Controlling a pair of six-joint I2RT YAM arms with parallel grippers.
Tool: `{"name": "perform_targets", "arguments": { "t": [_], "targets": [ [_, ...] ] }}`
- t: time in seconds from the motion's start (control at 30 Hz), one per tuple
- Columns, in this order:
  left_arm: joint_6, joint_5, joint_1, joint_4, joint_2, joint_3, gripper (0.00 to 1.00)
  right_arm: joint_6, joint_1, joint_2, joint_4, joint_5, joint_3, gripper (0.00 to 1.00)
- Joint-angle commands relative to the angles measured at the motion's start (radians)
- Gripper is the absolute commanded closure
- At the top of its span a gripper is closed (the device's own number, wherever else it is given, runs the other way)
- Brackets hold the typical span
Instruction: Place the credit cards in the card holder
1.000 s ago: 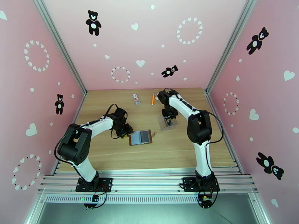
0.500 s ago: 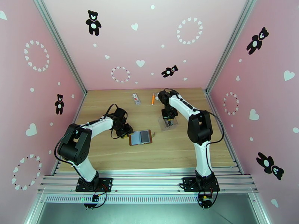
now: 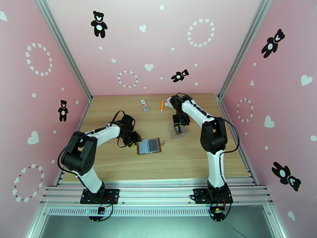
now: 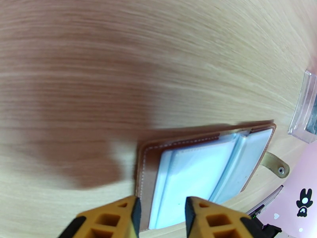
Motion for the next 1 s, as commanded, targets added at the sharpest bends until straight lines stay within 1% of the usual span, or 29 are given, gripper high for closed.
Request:
{"name": "perform_targets", "arguments": {
  "t": [0.0,0.2,0.3,0.43,0.53,0.57,0.63,0.73,0.83,0.9,0.97],
  "targets": [
    [0.021,0.005,0.004,-0.028,0.015,0.019,0.64,-0.006,-0.002,0.043,0.001,-0.034,-0.011,0.51],
    [0.022,0.006,0.004,-0.027,0.017,0.019,0.64,-0.012,-0.002,0.065,0.001,-0.055,0.002,0.53],
    [0.024,0.006,0.004,-0.028,0.019,0.023,0.64,-0.016,-0.001,0.061,0.0,-0.059,0.004,0.58],
    [0.021,0.007,0.002,-0.023,0.021,0.023,0.64,-0.018,0.003,0.04,-0.004,-0.051,0.005,0.73],
    [0.019,0.01,0.004,-0.018,0.022,0.02,0.64,-0.021,0.015,0.025,-0.022,-0.018,0.011,0.85],
    [0.019,0.01,0.004,-0.017,0.022,0.019,0.64,-0.022,0.02,0.021,-0.029,-0.002,0.013,0.88],
    [0.019,0.009,0.004,-0.015,0.025,0.019,0.64,-0.023,0.036,0.012,-0.039,0.033,0.013,0.9],
    [0.018,0.01,0.002,-0.014,0.029,0.021,0.64,-0.009,0.061,0.013,-0.053,0.076,0.014,0.91],
    [0.016,0.011,0.004,-0.01,0.029,0.021,0.64,0.011,0.077,0.029,-0.052,0.058,0.014,0.9],
    [0.016,0.013,0.003,-0.01,0.031,0.023,0.64,0.017,0.082,0.039,-0.051,0.056,0.022,0.87],
    [0.018,0.013,0.004,-0.01,0.031,0.023,0.64,0.02,0.086,0.049,-0.058,0.065,0.035,0.8]
  ]
}}
